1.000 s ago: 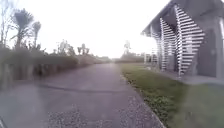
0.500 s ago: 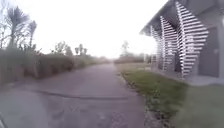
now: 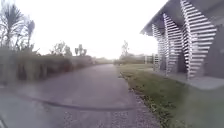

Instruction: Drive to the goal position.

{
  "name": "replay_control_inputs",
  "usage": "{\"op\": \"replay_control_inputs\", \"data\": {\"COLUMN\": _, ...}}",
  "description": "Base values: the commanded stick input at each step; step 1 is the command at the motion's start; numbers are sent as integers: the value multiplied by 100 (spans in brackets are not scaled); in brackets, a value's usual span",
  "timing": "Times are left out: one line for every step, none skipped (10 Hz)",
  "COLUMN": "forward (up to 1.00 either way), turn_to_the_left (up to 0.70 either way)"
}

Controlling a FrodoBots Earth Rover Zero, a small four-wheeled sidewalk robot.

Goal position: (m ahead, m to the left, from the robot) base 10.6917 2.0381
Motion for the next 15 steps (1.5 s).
{"op": "replay_control_inputs", "data": {"forward": 70, "turn_to_the_left": 0}}
{"op": "replay_control_inputs", "data": {"forward": 70, "turn_to_the_left": 0}}
{"op": "replay_control_inputs", "data": {"forward": 70, "turn_to_the_left": 0}}
{"op": "replay_control_inputs", "data": {"forward": 70, "turn_to_the_left": 0}}
{"op": "replay_control_inputs", "data": {"forward": 70, "turn_to_the_left": 0}}
{"op": "replay_control_inputs", "data": {"forward": 70, "turn_to_the_left": 0}}
{"op": "replay_control_inputs", "data": {"forward": 70, "turn_to_the_left": 0}}
{"op": "replay_control_inputs", "data": {"forward": 70, "turn_to_the_left": 0}}
{"op": "replay_control_inputs", "data": {"forward": 70, "turn_to_the_left": 0}}
{"op": "replay_control_inputs", "data": {"forward": 70, "turn_to_the_left": 0}}
{"op": "replay_control_inputs", "data": {"forward": 70, "turn_to_the_left": 0}}
{"op": "replay_control_inputs", "data": {"forward": 70, "turn_to_the_left": 0}}
{"op": "replay_control_inputs", "data": {"forward": 70, "turn_to_the_left": 0}}
{"op": "replay_control_inputs", "data": {"forward": 70, "turn_to_the_left": 0}}
{"op": "replay_control_inputs", "data": {"forward": 70, "turn_to_the_left": 0}}
